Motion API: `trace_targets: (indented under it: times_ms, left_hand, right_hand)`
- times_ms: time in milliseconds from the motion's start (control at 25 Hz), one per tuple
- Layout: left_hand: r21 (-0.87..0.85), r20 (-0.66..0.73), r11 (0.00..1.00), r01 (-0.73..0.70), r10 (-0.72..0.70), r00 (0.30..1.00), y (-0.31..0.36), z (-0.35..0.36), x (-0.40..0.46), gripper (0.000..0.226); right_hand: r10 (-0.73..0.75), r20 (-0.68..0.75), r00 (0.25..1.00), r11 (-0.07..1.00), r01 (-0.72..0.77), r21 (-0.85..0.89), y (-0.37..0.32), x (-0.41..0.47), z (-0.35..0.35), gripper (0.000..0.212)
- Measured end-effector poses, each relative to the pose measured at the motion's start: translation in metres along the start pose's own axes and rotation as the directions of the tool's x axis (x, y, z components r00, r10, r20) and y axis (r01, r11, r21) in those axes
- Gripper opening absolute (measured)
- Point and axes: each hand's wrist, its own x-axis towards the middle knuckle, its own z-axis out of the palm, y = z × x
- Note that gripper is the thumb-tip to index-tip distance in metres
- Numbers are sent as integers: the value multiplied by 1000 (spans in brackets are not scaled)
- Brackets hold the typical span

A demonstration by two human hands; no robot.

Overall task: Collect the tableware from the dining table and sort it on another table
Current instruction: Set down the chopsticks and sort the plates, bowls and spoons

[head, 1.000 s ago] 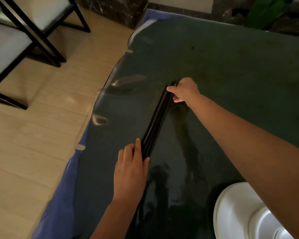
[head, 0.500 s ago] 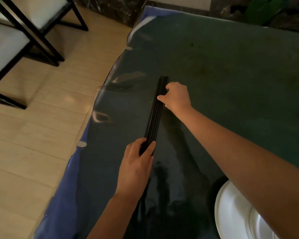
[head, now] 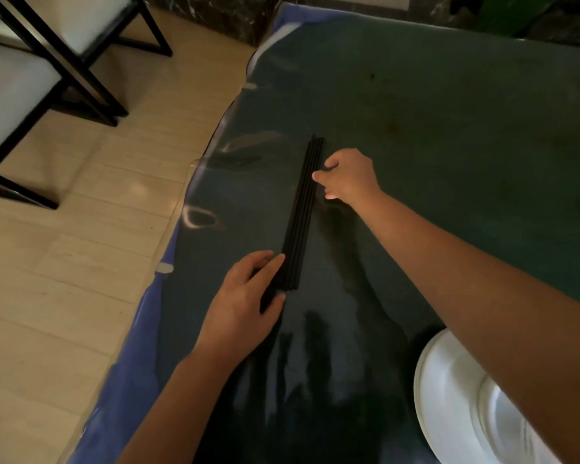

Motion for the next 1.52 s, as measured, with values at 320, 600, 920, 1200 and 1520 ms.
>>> trace_targets:
  times_ms: [320,600,920,1200,1520]
  left_hand:
    - [-92,48,987,-130,134,990,124,-4,-22,19]
    - [23,218,969,-244,234,948,228,8,-96,51]
    - [194,226,947,-255,210,951,247,46,-132,48]
    - [83,-12,957,-279,281,960,234,65,-139,27]
    - [-132,28,984,-122,127,991,222,50,-128,42]
  right_hand:
    - [-300,275,913,843,389,-372,56,-128,-132,25]
    - [-422,242,874,676,481,-558,149,-261,-208,29]
    - [-457,295,839,614,538,-578,179,-294,-184,31]
    - [-447,255,857,596,498,-629,180,-279,-171,31]
    - [-291,106,951,948,302,-103,156,-263,-188,12]
